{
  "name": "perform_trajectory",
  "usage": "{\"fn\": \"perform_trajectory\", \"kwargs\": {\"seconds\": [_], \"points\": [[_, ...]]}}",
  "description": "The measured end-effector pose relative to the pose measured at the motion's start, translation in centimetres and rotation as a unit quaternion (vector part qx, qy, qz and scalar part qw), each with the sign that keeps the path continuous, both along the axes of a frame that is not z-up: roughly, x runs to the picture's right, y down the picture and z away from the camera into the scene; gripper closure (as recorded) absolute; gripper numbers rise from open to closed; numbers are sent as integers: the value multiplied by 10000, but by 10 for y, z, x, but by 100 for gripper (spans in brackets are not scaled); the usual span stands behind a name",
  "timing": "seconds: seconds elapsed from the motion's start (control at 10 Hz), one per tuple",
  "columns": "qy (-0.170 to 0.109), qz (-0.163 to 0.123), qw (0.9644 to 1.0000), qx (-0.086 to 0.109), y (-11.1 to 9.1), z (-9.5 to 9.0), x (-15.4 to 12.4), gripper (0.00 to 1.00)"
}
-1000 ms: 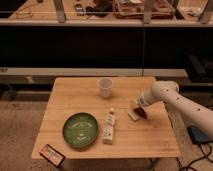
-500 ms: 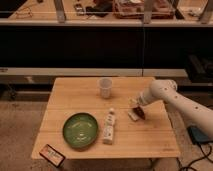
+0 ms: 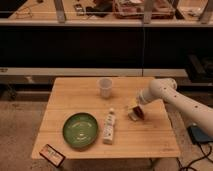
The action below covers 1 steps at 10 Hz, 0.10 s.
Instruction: Place the pepper on the white sponge
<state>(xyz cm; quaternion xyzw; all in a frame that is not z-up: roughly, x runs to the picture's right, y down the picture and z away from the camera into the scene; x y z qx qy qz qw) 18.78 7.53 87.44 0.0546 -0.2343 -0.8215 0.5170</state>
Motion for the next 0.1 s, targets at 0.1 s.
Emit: {"fn": "perform_trajectory", "kwargs": {"seconds": [0.1], "points": [[31,59,10000,53,-6,-2,0,20]]}}
